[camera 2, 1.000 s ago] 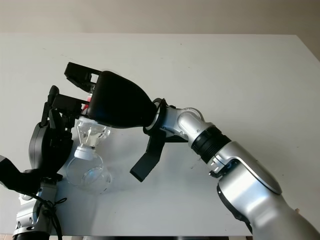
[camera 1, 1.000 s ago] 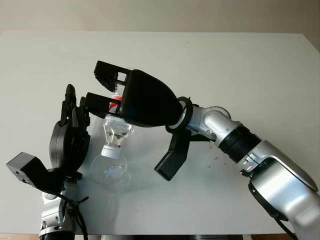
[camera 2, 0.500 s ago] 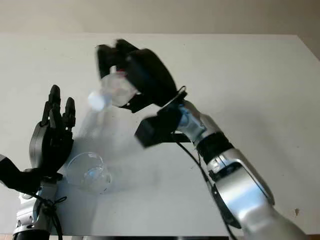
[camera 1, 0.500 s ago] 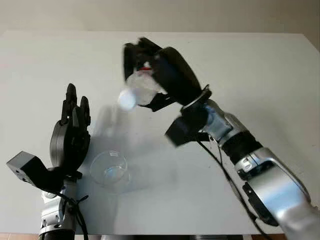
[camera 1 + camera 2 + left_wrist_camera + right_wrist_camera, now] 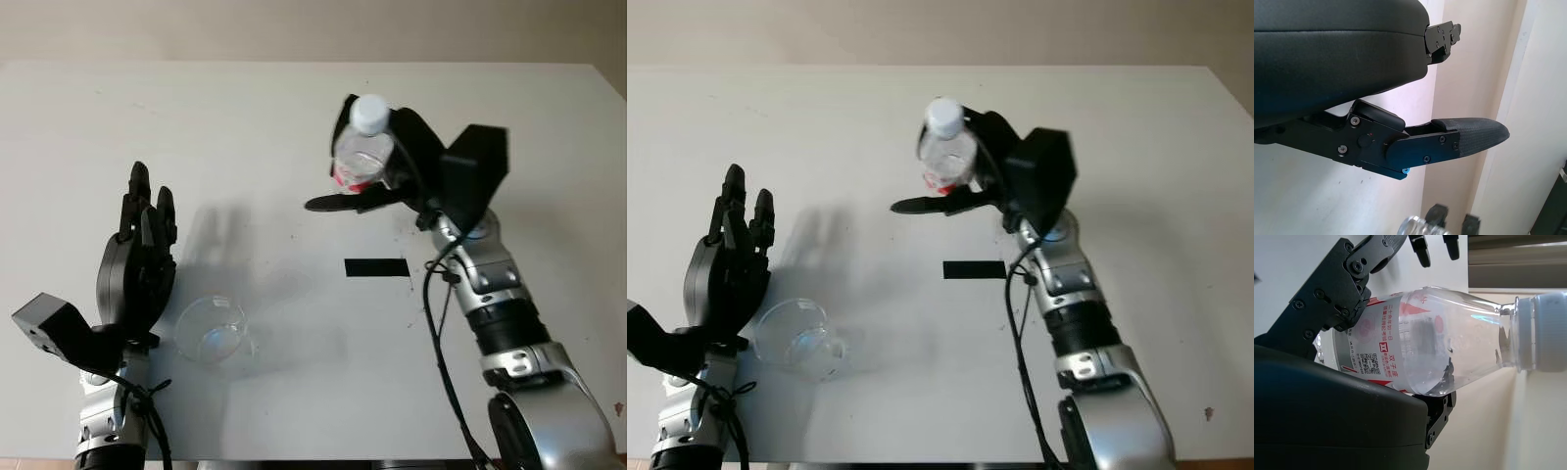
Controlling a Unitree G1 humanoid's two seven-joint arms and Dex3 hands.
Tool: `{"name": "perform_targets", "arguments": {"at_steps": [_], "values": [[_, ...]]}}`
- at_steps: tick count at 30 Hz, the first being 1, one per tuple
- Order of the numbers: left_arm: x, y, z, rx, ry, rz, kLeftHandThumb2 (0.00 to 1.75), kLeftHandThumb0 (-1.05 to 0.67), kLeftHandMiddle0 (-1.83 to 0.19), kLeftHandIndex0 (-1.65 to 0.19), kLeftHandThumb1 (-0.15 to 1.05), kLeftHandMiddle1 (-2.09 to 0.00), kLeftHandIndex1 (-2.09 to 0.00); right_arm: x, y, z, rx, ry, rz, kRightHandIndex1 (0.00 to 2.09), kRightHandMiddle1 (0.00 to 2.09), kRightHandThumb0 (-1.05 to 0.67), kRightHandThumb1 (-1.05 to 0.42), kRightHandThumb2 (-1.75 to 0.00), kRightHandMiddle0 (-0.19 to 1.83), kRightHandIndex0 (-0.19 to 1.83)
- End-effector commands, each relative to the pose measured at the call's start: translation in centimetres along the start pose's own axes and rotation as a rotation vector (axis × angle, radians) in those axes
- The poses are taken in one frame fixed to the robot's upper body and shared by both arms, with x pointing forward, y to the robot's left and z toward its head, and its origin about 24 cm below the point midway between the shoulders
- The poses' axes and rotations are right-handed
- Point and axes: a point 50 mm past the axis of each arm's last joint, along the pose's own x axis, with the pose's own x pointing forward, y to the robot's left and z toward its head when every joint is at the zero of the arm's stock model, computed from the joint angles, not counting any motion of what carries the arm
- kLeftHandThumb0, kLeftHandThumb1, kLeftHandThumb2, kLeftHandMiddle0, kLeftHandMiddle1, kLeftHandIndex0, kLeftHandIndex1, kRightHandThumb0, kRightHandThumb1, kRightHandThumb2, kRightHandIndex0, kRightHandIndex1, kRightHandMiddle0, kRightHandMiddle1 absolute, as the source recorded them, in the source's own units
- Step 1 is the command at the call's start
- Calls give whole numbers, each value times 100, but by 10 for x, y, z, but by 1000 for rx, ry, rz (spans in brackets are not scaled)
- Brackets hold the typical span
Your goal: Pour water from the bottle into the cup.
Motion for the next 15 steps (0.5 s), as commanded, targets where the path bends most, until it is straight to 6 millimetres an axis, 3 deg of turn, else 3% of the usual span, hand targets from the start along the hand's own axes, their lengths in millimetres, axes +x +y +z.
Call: {"name": "perform_targets", "arguments": {"at_steps": [1, 11, 15], "values": [[-15, 5, -19, -26, 82, 33, 58, -81, 19, 19, 105, -5, -3, -8, -8, 6, 6, -12, -18, 209, 209, -19, -105, -27, 78, 116], [-18, 6, -18, -10, 85, 38, 61, -80, 19, 19, 105, -4, -1, -23, -16, 1, 60, 42, -107, 209, 209, -21, -105, -27, 67, 116], [-21, 8, -17, -14, 88, 37, 60, -81, 19, 19, 105, -3, 0, -25, -14, -9, 142, 107, -148, 209, 209, -24, -105, -28, 69, 136]]}}
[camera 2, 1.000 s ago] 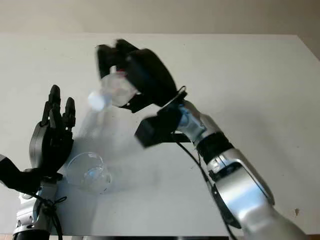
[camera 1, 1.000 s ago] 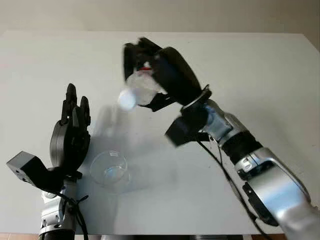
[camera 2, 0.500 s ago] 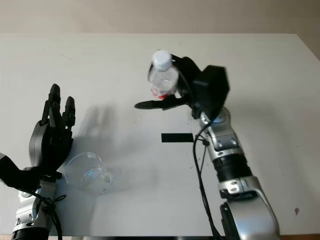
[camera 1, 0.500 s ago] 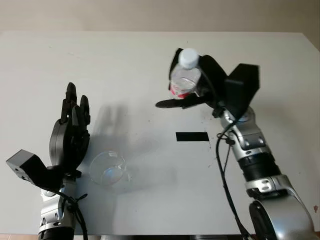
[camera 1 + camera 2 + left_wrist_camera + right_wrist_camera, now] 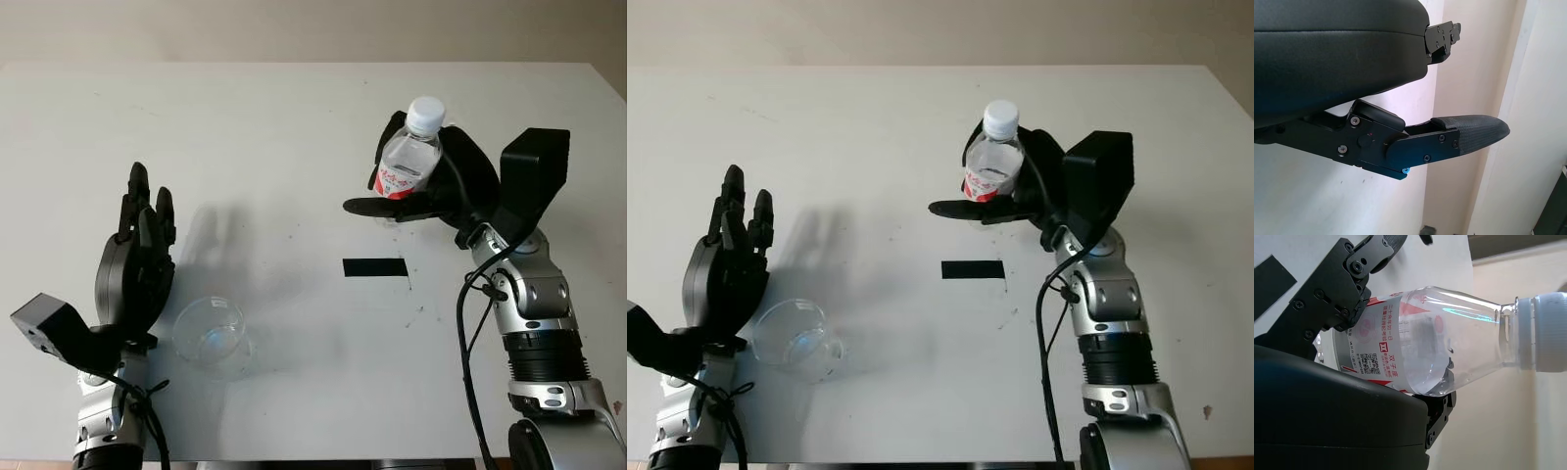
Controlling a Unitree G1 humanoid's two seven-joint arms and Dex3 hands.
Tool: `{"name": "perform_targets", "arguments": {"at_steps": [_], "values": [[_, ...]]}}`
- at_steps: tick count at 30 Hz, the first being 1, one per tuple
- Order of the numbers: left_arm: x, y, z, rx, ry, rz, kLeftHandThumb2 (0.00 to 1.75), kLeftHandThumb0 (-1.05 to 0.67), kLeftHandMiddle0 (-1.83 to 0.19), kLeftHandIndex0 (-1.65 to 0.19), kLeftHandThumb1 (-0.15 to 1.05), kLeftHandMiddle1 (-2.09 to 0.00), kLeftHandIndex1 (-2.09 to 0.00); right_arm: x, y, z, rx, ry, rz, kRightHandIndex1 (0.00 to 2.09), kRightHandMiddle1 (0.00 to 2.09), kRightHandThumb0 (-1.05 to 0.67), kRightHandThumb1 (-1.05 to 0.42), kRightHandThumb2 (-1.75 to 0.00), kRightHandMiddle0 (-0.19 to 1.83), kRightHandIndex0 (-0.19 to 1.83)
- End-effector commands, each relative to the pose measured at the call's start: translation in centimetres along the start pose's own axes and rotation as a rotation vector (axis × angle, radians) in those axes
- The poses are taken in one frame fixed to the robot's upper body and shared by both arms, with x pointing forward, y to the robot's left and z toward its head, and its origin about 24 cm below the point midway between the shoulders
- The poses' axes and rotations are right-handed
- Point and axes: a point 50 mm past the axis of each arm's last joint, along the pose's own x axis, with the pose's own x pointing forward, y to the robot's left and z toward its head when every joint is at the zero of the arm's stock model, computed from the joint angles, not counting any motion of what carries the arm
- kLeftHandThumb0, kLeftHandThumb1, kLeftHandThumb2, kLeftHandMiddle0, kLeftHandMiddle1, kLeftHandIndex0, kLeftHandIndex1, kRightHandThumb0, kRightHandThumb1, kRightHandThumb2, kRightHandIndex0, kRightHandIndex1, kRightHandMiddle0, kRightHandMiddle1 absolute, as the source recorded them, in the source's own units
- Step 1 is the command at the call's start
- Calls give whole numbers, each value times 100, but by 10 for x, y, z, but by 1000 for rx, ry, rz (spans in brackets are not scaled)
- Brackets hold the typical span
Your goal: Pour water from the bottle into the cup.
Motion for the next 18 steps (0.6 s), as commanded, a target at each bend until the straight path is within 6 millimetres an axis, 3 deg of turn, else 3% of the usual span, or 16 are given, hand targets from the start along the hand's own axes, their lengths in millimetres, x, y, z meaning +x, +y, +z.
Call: {"name": "perform_targets", "arguments": {"at_steps": [1, 8, 18], "values": [[-18, 6, -18, -23, 84, 36, 61, -81, 19, 19, 105, -3, 0, -2, 1, -1, 40, 8, -15, 209, 209, -24, -105, -29, 71, 147], [-20, 7, -17, -24, 85, 40, 60, -81, 19, 19, 105, -4, 0, -3, 5, -14, 129, 94, -32, 209, 209, -25, -105, -32, 76, 164], [-21, 7, -15, -16, 87, 39, 62, -81, 19, 19, 105, -3, 0, -5, 14, -24, 128, 180, -1, 209, 209, -26, -105, -35, 72, 170]]}}
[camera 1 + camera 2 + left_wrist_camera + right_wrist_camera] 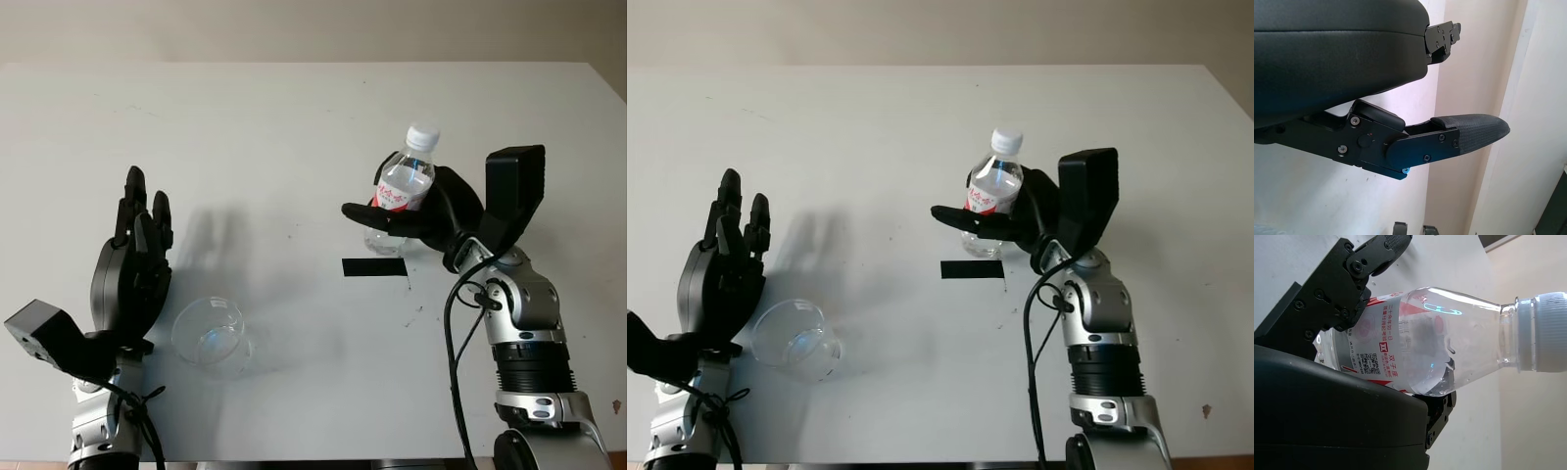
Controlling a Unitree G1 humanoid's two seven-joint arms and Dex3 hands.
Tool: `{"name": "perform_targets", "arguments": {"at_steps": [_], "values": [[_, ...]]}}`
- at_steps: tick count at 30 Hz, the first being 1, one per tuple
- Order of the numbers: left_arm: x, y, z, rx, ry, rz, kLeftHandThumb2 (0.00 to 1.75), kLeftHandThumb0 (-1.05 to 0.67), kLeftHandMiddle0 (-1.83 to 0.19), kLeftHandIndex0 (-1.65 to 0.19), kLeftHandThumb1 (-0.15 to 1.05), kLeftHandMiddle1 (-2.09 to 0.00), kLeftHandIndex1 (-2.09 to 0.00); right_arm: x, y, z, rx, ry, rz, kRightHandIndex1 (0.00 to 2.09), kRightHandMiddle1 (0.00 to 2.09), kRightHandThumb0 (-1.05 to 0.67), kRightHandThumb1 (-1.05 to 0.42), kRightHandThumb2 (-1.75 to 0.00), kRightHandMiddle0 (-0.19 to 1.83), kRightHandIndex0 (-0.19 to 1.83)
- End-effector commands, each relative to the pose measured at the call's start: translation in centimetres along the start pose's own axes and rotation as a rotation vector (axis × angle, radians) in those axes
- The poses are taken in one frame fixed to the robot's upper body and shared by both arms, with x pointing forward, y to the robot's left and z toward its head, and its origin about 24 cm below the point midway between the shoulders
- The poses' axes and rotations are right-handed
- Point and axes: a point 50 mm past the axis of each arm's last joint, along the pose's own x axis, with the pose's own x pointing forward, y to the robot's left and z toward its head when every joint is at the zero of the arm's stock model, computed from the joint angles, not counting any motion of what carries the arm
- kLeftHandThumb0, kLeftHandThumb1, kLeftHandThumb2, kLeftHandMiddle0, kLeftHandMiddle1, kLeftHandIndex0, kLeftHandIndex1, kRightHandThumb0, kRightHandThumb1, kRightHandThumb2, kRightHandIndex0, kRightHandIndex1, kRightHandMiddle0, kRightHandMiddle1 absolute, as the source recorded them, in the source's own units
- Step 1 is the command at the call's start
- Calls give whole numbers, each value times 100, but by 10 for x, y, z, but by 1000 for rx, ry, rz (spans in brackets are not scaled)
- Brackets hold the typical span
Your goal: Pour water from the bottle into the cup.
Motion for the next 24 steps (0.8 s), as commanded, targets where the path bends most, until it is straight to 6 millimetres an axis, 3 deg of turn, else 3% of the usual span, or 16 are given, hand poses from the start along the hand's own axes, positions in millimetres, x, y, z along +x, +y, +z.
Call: {"name": "perform_targets", "arguments": {"at_steps": [1, 9, 24], "values": [[-16, 5, -17, -22, 81, 38, 61, -81, 19, 19, 105, -3, 0, -2, 4, 2, -5, -10, 18, 209, 209, -27, -105, -35, 72, 169], [-15, 5, -16, -34, 81, 36, 61, -81, 19, 19, 105, -3, 0, -5, 9, 5, -58, 2, 51, 209, 209, -24, -105, -33, 92, 176], [-13, 6, -15, -23, 77, 34, 62, -81, 19, 19, 105, -3, 0, -7, 13, 2, -142, -5, 55, 209, 209, -23, -105, -33, 98, 166]]}}
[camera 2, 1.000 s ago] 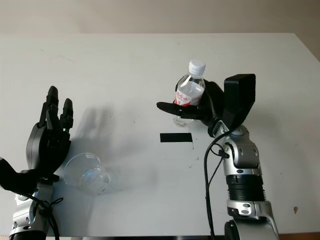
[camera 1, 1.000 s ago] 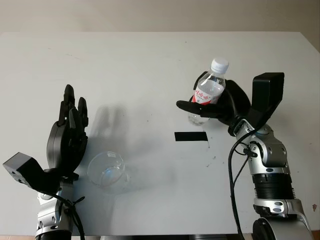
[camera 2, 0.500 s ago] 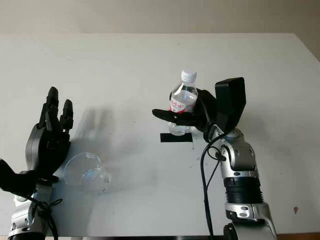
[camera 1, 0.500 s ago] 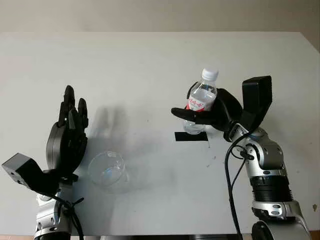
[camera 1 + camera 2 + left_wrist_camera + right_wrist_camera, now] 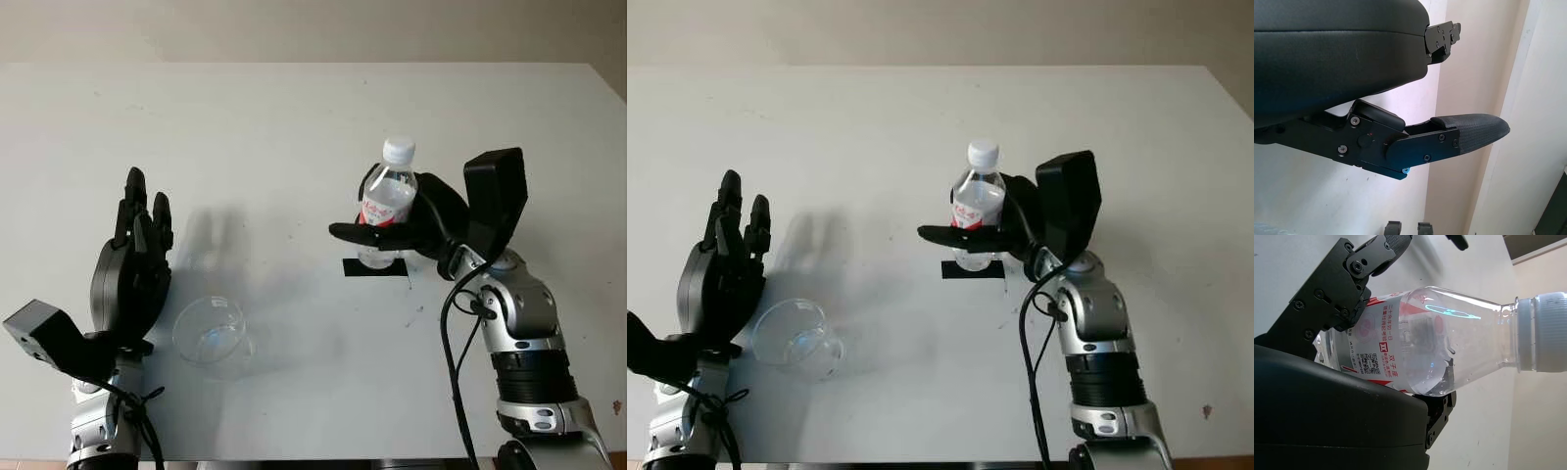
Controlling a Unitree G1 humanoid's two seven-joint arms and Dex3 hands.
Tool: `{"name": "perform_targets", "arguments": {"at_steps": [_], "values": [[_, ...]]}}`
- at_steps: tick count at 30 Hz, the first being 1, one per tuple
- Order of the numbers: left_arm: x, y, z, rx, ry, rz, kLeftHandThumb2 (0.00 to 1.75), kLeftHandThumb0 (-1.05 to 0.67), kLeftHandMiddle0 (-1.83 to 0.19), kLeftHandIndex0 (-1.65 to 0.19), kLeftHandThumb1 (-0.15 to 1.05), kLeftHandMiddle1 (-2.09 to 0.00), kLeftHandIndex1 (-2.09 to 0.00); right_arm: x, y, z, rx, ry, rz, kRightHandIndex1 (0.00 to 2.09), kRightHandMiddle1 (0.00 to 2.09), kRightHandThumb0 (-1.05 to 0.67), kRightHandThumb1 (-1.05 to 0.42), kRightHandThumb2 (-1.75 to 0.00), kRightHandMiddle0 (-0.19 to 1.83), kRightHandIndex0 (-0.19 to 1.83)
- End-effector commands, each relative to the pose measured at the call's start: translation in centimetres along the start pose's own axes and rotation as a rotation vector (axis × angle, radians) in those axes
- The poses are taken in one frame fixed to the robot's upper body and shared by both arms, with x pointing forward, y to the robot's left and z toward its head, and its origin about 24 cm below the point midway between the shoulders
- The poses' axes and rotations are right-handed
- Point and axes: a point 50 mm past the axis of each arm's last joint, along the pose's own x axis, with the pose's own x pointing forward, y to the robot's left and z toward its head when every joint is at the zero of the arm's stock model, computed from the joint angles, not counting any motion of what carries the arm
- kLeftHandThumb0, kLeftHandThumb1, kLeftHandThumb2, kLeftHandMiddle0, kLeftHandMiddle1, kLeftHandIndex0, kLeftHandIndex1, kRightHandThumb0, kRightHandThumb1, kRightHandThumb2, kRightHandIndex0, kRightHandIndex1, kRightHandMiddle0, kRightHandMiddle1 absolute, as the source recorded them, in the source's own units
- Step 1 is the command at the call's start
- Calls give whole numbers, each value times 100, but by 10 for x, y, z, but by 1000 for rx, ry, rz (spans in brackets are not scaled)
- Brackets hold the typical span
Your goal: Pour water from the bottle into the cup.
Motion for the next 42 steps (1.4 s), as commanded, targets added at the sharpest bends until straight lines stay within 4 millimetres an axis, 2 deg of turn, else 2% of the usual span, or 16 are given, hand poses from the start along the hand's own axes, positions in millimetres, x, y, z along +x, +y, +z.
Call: {"name": "perform_targets", "arguments": {"at_steps": [1, 11, 13, 15, 16, 17, 19, 21, 23, 29, 35, 37, 38, 39, 42], "values": [[-14, 6, -15, -15, 72, 35, 62, -81, 19, 19, 105, -3, 0, -2, 0, 5, -19, -35, -2, 209, 209, -23, -105, -32, 98, 165], [-14, 7, -15, -9, 72, 36, 62, -81, 19, 19, 105, -3, 0, -1, 1, -6, -6, -18, -9, 209, 209, -24, -105, -34, 95, 162], [-14, 8, -15, -10, 72, 38, 62, -81, 19, 19, 105, -3, 0, -1, 1, -10, 3, -18, -9, 209, 209, -25, -105, -33, 88, 158], [-14, 8, -15, -11, 72, 38, 61, -81, 19, 19, 105, -4, 0, -1, 1, -13, 4, -20, -7, 209, 209, -26, -105, -31, 71, 150], [-14, 8, -15, -9, 72, 37, 61, -81, 19, 19, 105, -4, 0, -2, 1, -15, 3, -23, -5, 209, 209, -27, -105, -30, 60, 144], [-14, 8, -14, -8, 73, 36, 62, -81, 19, 19, 105, -4, 0, -2, 1, -17, 1, -24, -4, 209, 209, -28, -105, -28, 41, 132], [-14, 9, -14, -9, 72, 34, 62, -81, 19, 19, 105, -3, 0, -2, 1, -21, 8, -22, -3, 209, 209, -30, -105, -25, 19, 106], [-13, 10, -15, -12, 70, 32, 61, -80, 19, 19, 105, -2, 0, -3, 2, -26, 11, -19, -6, 209, 209, -33, -105, -21, 6, 67], [-13, 11, -15, -11, 68, 33, 61, -80, 19, 19, 105, -3, 0, -3, 2, -30, 11, -16, -7, 209, 209, -37, -105, -16, 1, 42], [-11, 12, -15, -12, 65, 27, 62, -79, 19, 19, 105, -3, 0, -5, 3, -40, 29, 10, -26, 209, 209, -46, -105, -8, -10, 4], [-11, 12, -15, -6, 64, 33, 63, -79, 19, 19, 105, -3, 0, -10, 3, -50, 19, 5, -40, 209, 209, -49, -102, -5, -19, -15], [-12, 12, -15, -7, 64, 34, 63, -80, 19, 19, 105, -2, 0, -12, 3, -53, -9, -6, -40, 193, 188, -51, -100, -5, -19, -18], [-12, 13, -16, -6, 64, 36, 63, -80, 19, 19, 105, -2, 0, -14, 3, -54, -20, -14, -32, 174, 173, -53, -100, -5, -19, -19], [-12, 13, -16, -5, 64, 37, 63, -80, 19, 19, 105, -3, 0, -15, 3, -56, -40, -23, -23, 145, 149, -55, -98, -5, -19, -19], [-11, 12, -17, -6, 65, 35, 63, -80, 19, 19, 105, -3, 0, -18, 3, -59, -112, -65, -8, 93, 99, -61, -96, -5, -19, -19]]}}
